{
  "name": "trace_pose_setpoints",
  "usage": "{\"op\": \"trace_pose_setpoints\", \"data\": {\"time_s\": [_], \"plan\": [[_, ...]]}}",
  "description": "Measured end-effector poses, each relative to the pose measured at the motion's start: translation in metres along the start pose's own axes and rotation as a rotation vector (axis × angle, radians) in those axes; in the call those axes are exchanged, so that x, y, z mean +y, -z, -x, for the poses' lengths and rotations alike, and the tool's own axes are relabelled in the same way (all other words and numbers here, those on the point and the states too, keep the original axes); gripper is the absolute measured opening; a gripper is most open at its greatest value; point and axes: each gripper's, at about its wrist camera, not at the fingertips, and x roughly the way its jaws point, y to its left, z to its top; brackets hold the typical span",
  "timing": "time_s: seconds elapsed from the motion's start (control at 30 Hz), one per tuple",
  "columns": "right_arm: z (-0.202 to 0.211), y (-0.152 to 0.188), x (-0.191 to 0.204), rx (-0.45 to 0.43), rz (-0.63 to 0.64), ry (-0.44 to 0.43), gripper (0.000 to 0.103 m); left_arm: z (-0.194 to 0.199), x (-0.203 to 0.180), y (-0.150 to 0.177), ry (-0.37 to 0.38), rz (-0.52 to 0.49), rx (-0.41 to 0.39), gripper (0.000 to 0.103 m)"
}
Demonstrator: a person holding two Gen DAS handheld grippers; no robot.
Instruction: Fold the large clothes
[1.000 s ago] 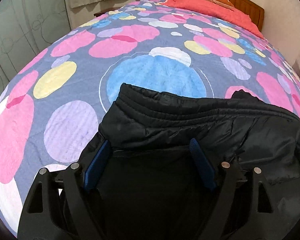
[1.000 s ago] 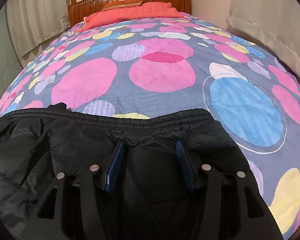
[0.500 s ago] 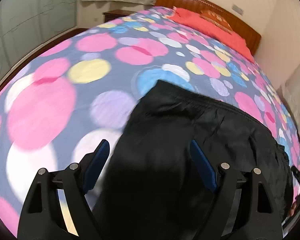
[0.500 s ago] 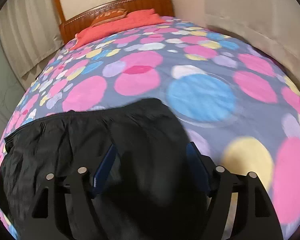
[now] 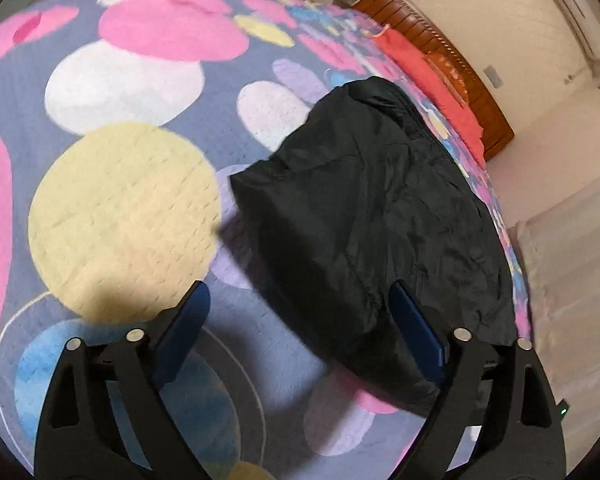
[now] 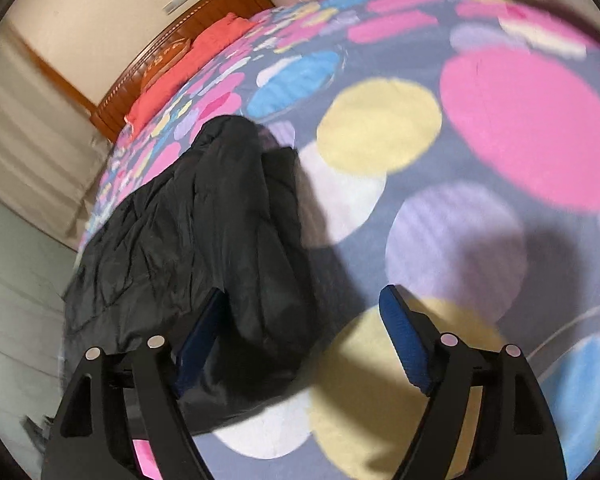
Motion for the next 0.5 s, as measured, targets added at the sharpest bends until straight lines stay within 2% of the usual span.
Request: {"op": "trace_pose_setpoints", "data": {"time_s": [0.1,0.17,0.23,0.27,0.3,0.4,0.5], "plan": [[-0.009,0.003,0.009,0.003,-0.023,-0.042,0.08,-0.008,-0.004,-0.007,0.007,0.031,-0.016,0.096],[-0.014,0.004,0.016,-0.012,-0.002,-0.03,0.08,-0.013,-0.005,-0.013,0.005,0.048,-0.037,0.096],[-0.02,0.004,0.024,-0.023,0.028,-0.007,0.074,-0.015,-0.006,-0.014,-0.039,0.065,-0.051,0.078],[-0.021,0.004,0.025,-0.027,0.041,0.003,0.062,-0.015,-0.006,-0.015,-0.049,0.06,-0.052,0.066],[-0.024,0.005,0.027,-0.019,0.048,-0.002,0.053,-0.016,-0.008,-0.015,-0.041,0.054,-0.053,0.051],[-0.022,0.008,0.028,-0.029,0.048,-0.021,0.039,-0.013,-0.012,-0.013,-0.012,0.029,-0.053,0.034],[-0.016,0.01,0.025,-0.03,0.049,-0.049,0.031,-0.008,-0.01,-0.011,0.007,0.029,-0.056,0.028]]}}
